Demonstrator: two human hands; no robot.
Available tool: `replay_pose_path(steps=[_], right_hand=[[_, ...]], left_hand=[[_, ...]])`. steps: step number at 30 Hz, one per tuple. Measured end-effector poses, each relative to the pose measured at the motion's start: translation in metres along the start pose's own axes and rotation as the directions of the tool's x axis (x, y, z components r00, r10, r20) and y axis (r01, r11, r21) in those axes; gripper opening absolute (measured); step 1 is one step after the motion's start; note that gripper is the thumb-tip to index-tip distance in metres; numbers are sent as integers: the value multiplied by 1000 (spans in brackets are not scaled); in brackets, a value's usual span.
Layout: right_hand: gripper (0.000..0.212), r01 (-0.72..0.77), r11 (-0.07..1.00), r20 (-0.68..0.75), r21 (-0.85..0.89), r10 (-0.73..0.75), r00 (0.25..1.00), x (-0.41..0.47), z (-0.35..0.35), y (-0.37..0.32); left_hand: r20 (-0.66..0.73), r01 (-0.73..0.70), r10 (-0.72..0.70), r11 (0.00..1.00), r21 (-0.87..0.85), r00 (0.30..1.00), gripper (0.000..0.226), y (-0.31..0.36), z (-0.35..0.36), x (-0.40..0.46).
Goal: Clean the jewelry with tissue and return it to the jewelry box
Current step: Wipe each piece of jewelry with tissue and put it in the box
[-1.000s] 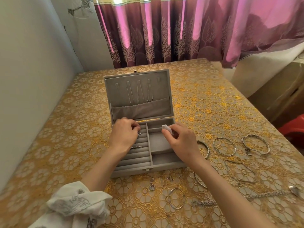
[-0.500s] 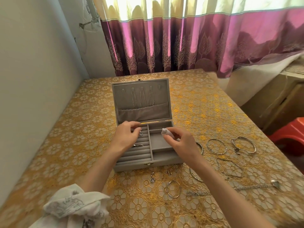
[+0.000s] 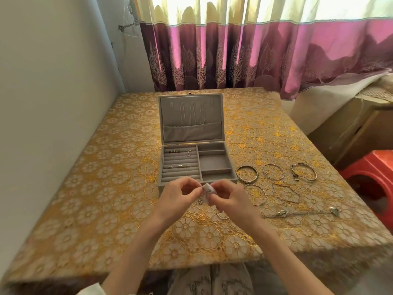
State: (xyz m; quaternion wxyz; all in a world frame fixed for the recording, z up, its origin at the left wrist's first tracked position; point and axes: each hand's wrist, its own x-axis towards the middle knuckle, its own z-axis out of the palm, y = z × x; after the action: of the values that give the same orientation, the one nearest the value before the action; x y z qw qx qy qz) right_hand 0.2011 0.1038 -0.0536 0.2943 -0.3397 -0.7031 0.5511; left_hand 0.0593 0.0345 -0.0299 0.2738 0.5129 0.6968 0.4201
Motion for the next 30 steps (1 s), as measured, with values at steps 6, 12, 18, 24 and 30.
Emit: replay_pose_path(steps=[6, 12, 18, 24, 30], right_hand=[[4, -114, 986, 40, 120, 110, 993, -18, 1, -2], [7, -25, 999, 33, 35, 24, 999, -29, 4, -7], [8, 39, 998, -37, -50, -40, 999, -36, 8, -4], [19, 54, 994, -51, -99, -60, 997, -38, 10, -2], [13, -2, 1000, 13, 17, 2, 1000, -40, 13, -9]], left_hand=[[34, 49, -47, 998, -50, 998, 5, -4, -5, -17], [102, 117, -103, 983, -141, 989, 15, -1, -5, -32], [63, 154, -145, 974, -167, 987, 14, -1, -7, -38], [61, 183, -174, 961, -209, 983, 8, 0, -9, -37], [144, 130, -102, 970, -205, 984, 17, 6, -10, -41]])
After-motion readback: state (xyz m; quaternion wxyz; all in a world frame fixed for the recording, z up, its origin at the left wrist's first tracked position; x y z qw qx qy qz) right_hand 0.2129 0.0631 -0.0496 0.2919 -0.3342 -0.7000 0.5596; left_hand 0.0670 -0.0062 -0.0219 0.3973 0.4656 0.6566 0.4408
